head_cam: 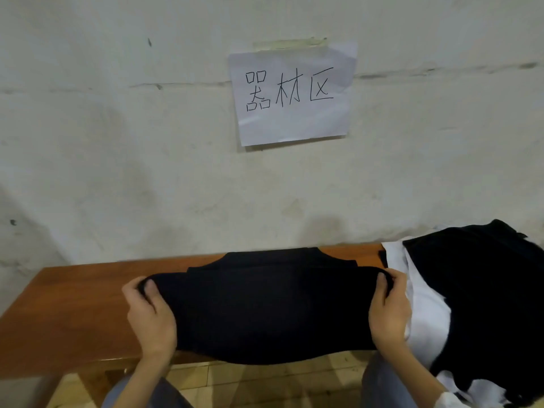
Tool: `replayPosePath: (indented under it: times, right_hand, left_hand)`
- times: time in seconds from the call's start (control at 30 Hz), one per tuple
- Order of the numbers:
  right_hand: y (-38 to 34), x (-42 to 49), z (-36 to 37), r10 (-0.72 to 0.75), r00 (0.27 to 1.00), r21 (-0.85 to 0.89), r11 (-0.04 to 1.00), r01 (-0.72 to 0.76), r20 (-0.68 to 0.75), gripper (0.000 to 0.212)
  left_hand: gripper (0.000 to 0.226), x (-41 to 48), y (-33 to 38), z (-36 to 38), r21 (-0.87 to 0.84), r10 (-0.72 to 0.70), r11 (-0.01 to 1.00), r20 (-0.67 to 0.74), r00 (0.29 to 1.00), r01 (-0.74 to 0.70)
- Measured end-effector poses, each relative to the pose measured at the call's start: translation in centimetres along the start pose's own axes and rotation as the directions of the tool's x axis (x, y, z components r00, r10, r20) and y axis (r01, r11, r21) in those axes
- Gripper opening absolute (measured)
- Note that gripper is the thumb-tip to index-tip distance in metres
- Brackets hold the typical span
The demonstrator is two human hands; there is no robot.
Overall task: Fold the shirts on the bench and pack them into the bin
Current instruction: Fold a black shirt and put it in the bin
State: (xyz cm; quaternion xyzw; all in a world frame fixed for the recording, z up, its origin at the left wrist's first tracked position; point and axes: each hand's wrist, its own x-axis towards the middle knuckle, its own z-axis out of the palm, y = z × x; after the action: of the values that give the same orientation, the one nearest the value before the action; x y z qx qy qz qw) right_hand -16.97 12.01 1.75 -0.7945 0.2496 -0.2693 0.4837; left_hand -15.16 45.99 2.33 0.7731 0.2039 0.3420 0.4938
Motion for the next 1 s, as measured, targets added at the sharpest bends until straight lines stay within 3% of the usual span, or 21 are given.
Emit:
replayPosePath:
  times: [0.13,0.33,0.47,0.6,0.7,0.77,0.87,1.0]
  right_hand:
    - [1.1,4.0,2.0,-0.034,0.999,-0.084,0.996,0.034,0.004,0.024]
    - [6.9,9.7,6.4,0.080,0.937,-0.395,0.916,0.065,0.340,0.022]
    - [8.3,10.8,7.2,0.090,0.972,-0.452,0.892,0.018,0.217,0.028]
    - [8.6,11.1,7.5,0.064,0.958,-0.492,0.866,0.086,0.281,0.034]
    - [7.6,10.8,7.4,0.091,0.956,-0.507,0.859,0.066,0.279,0.036]
    - [7.2,9.3,7.3,-0.016,0.961,-0.534,0.828,0.168,0.277,0.035]
    - [7.8,5.6,7.1,-0.191,0.911,-0.547,0.748,0.376,0.366,0.035]
    - [8.6,0.7,6.4,-0.262,0.825,-0.516,0.675,0.527,0.501,0.036]
  left_hand:
    - [0.027,3.5,-1.2,2.5,0.094,0.016,0.995,-0.021,1.000,-0.014]
    - [0.027,6.7,-7.7,6.9,0.475,-0.096,0.880,0.185,0.978,-0.004]
    - [0.030,7.5,-9.3,7.6,0.517,-0.126,0.855,0.137,0.983,0.038]
    - [0.032,7.5,-10.1,7.6,0.575,-0.160,0.816,0.321,0.933,-0.058]
    - [0.037,7.7,-9.5,7.0,0.557,-0.232,0.830,0.366,0.901,-0.012]
    - [0.035,7.5,-9.0,5.9,0.541,-0.262,0.841,0.354,0.898,0.033]
    - [0.031,6.7,-8.9,3.9,0.544,-0.267,0.839,0.386,0.883,0.016]
    - [0.035,5.7,-9.3,1.6,0.579,-0.388,0.813,0.461,0.798,0.061]
